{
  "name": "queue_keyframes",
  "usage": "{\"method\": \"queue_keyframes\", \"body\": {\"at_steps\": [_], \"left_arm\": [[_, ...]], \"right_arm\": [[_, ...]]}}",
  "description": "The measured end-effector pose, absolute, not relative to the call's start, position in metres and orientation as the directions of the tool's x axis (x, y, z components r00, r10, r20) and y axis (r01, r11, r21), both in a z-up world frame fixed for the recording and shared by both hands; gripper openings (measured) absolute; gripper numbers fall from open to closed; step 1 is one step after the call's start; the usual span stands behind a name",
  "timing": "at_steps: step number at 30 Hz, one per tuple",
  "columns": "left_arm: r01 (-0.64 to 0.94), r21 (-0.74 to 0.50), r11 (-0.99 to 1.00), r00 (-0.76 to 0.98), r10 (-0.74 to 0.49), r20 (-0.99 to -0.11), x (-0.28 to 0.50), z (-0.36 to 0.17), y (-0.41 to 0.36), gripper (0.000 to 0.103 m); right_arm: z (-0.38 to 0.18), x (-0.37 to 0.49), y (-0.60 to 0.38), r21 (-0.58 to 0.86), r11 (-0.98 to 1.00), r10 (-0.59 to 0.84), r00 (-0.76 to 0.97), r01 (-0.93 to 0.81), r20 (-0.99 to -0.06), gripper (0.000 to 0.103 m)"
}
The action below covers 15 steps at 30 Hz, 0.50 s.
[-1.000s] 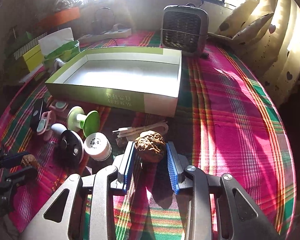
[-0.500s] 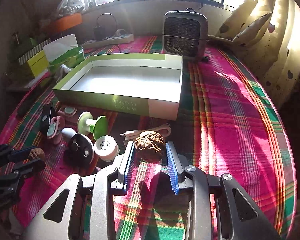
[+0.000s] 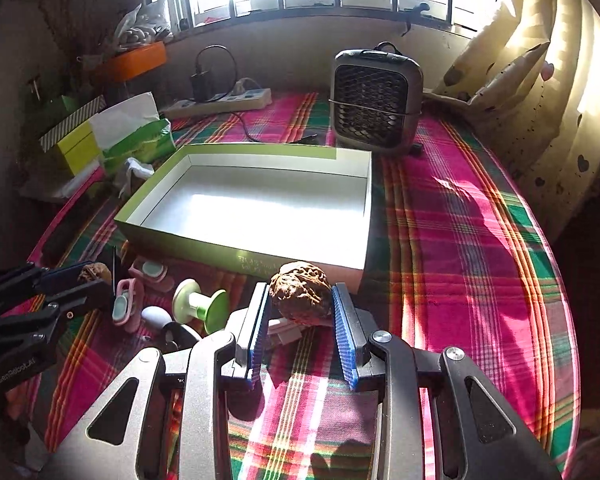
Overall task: Organize objects
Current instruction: 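Carry the walnut into the white box with the left gripper and release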
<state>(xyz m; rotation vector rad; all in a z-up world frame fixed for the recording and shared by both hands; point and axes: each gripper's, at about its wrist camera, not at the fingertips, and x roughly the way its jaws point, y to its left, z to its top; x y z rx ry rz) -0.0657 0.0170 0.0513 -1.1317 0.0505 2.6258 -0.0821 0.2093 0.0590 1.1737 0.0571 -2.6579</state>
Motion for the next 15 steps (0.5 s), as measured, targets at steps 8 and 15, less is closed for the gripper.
{"method": "queue_keyframes", "body": {"at_steps": [8, 15], "left_arm": [[-0.253, -0.107, -0.962, -0.648, 0.25, -0.72, -0.115, 0.059, 0.008, 0.029], [-0.248, -0.11, -0.962, -0.63, 0.246, -0.736, -0.158, 0.054, 0.005, 0.029]], "right_arm": [[0.071, -0.114, 0.191, 0.069, -0.966, -0.219, -0.647, 0.249, -0.731, 0.032], [0.062, -0.148, 0.176, 0.08, -0.965, -0.223, -0.618, 0.251, -0.754, 0.032]]}}
